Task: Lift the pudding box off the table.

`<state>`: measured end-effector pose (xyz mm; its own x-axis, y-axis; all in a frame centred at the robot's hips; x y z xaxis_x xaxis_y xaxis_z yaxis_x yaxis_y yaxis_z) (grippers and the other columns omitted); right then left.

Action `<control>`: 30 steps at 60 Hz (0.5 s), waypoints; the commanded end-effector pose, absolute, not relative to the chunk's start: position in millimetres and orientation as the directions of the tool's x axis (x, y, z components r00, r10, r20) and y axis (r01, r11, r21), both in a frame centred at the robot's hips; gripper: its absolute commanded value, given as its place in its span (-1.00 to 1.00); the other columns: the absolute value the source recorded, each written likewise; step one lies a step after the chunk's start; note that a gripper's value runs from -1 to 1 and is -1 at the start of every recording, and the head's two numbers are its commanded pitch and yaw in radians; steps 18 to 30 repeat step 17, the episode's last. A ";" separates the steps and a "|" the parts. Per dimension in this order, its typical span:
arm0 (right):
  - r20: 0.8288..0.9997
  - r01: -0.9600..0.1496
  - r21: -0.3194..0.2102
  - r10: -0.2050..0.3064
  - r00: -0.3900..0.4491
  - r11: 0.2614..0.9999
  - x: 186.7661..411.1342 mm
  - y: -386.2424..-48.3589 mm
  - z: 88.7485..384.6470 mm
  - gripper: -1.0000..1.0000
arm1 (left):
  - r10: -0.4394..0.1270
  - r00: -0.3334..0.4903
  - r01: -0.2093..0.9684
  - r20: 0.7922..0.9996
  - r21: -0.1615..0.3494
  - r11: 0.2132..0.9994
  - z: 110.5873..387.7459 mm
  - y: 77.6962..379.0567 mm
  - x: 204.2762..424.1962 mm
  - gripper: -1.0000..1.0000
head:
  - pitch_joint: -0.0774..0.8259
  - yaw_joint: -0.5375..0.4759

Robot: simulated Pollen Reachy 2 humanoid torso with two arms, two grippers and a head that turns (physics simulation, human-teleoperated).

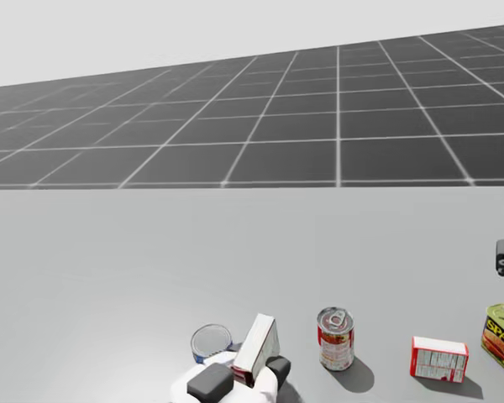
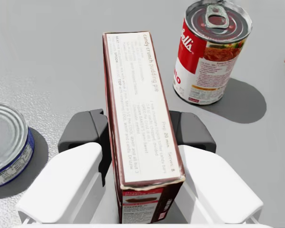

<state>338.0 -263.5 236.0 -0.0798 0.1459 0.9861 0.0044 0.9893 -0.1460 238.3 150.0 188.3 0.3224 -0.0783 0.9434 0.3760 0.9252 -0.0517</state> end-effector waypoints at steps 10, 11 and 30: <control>0.989 -0.015 -0.134 0.133 -0.058 0.991 336.7 -263.0 235.8 -1.00 | -0.055 0.085 0.352 0.995 0.022 0.936 302.7 170.9 252.7 1.00 | -0.08 0.50; 0.989 -0.015 -0.134 0.133 -0.058 0.991 336.7 -263.0 235.8 -1.00 | -0.055 0.085 0.352 0.995 0.022 0.936 302.7 170.9 252.7 1.00 | -0.08 0.50; 0.989 -0.048 -0.142 0.140 -0.045 0.989 336.9 -265.9 232.9 -1.00 | -0.071 -0.011 0.322 0.997 0.071 0.944 339.4 177.0 253.7 1.00 | -0.08 0.50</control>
